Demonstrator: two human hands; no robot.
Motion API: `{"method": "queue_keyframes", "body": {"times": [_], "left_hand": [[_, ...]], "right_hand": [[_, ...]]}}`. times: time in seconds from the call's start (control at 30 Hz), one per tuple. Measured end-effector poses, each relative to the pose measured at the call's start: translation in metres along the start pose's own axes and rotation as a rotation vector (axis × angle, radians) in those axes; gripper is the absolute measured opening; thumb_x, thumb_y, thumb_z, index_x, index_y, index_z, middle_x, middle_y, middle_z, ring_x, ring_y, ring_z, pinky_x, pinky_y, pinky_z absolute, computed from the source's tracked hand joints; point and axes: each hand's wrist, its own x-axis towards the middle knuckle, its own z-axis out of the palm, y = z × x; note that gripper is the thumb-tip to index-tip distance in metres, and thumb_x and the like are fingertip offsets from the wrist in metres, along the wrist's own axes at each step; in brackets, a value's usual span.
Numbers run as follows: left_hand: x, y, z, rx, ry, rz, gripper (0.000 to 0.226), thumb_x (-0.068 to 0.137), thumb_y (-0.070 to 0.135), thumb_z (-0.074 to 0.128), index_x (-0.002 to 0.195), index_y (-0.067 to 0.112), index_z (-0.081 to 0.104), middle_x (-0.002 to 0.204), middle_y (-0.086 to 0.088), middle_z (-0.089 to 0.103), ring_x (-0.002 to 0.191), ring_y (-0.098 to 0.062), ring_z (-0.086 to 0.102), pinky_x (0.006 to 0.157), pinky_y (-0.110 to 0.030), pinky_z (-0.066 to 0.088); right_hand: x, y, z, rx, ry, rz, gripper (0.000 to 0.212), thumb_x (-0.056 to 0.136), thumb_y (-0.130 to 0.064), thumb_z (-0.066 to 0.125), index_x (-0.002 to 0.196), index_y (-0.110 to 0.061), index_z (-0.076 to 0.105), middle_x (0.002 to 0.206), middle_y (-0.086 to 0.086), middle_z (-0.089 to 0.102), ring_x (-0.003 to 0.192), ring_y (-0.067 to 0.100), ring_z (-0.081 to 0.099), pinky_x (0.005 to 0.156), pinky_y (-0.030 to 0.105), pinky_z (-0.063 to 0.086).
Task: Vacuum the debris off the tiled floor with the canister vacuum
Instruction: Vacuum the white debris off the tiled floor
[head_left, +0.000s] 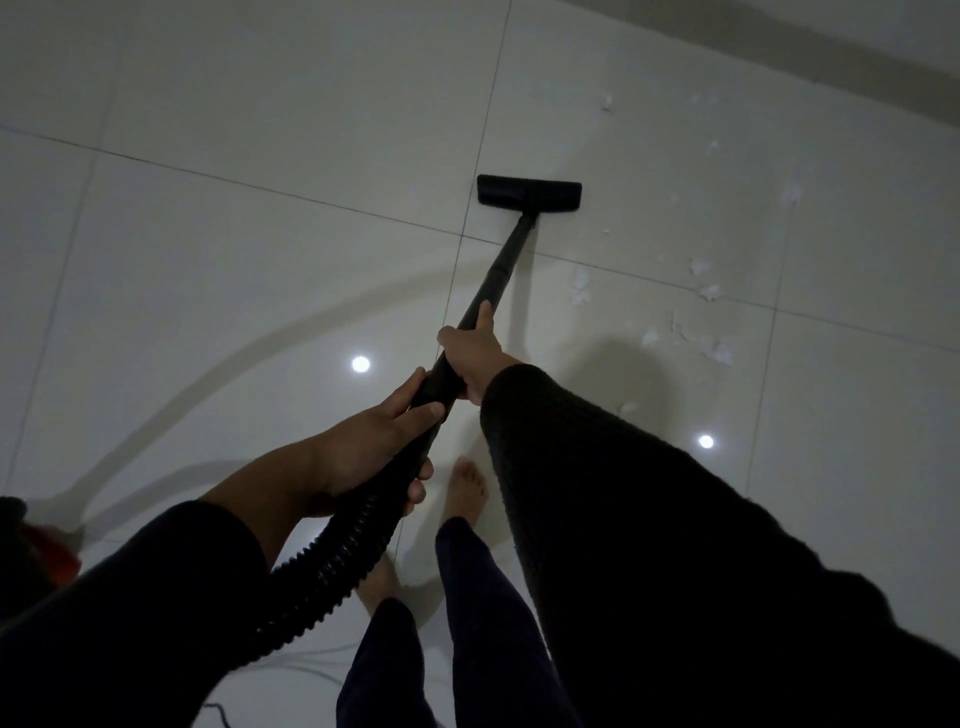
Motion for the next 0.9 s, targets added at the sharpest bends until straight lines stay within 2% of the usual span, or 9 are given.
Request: {"method": "queue_keyframes", "body": {"times": [0.1, 0.23, 0.47, 0.6, 0.7, 0.77, 0.9], "left_hand": [[0.007, 0.021, -0.005, 0.029, 0.022, -0.003, 0.063, 0.098, 0.035, 0.044, 0.145, 0.052, 0.005, 0.068, -0.010, 0.052, 0.046, -0.015, 0.055, 0.046, -0.026, 0.049], [0.016, 0.051, -0.015, 0.064, 0.024, -0.002, 0.062, 0.098, 0.035, 0.044, 0.145, 0.052, 0.007, 0.068, -0.010, 0.052, 0.045, -0.015, 0.054, 0.045, -0.026, 0.048], [0.035, 0.111, -0.040, 0.111, -0.012, 0.000, 0.063, 0.098, 0.033, 0.044, 0.146, 0.051, 0.007, 0.069, -0.011, 0.051, 0.046, -0.016, 0.053, 0.045, -0.026, 0.048], [0.048, 0.150, -0.060, 0.122, -0.042, -0.010, 0.063, 0.098, 0.032, 0.044, 0.146, 0.050, 0.007, 0.067, -0.011, 0.052, 0.045, -0.016, 0.052, 0.045, -0.027, 0.048], [0.056, 0.176, -0.074, 0.140, -0.049, -0.023, 0.062, 0.099, 0.032, 0.043, 0.146, 0.050, 0.007, 0.069, -0.012, 0.050, 0.044, -0.015, 0.052, 0.044, -0.026, 0.048], [0.063, 0.192, -0.083, 0.157, -0.054, -0.027, 0.060, 0.099, 0.032, 0.043, 0.145, 0.051, 0.009, 0.071, -0.012, 0.049, 0.043, -0.014, 0.051, 0.044, -0.026, 0.048], [0.078, 0.220, -0.095, 0.178, -0.061, -0.044, 0.060, 0.098, 0.035, 0.044, 0.143, 0.053, 0.010, 0.072, -0.012, 0.051, 0.046, -0.016, 0.053, 0.047, -0.027, 0.048]], "right_hand": [[0.009, -0.019, -0.005, 0.050, -0.003, -0.008, 0.085, 0.092, -0.015, 0.045, 0.148, -0.046, -0.012, 0.130, 0.009, 0.046, 0.104, 0.031, 0.058, 0.093, 0.053, 0.053], [0.018, -0.047, -0.011, 0.131, -0.004, -0.008, 0.083, 0.095, -0.013, 0.044, 0.148, -0.044, -0.011, 0.112, 0.006, 0.042, 0.100, 0.030, 0.058, 0.094, 0.053, 0.052], [0.038, -0.104, -0.016, 0.181, 0.030, -0.004, 0.083, 0.095, -0.015, 0.044, 0.148, -0.045, -0.013, 0.110, 0.007, 0.048, 0.094, 0.028, 0.060, 0.093, 0.051, 0.053], [0.053, -0.139, -0.013, 0.248, 0.068, 0.003, 0.083, 0.095, -0.015, 0.045, 0.147, -0.047, -0.012, 0.124, 0.008, 0.046, 0.090, 0.026, 0.059, 0.093, 0.053, 0.053], [0.065, -0.163, -0.007, 0.263, 0.090, 0.015, 0.085, 0.093, -0.015, 0.046, 0.147, -0.048, -0.010, 0.113, 0.005, 0.047, 0.097, 0.029, 0.060, 0.091, 0.054, 0.054], [0.074, -0.178, -0.005, 0.256, 0.097, 0.011, 0.085, 0.092, -0.016, 0.048, 0.147, -0.048, -0.009, 0.115, 0.008, 0.048, 0.102, 0.032, 0.060, 0.091, 0.055, 0.054], [0.089, -0.206, -0.011, 0.209, 0.111, 0.001, 0.084, 0.094, -0.018, 0.047, 0.148, -0.045, -0.012, 0.109, 0.006, 0.049, 0.100, 0.031, 0.061, 0.092, 0.054, 0.054]]}}
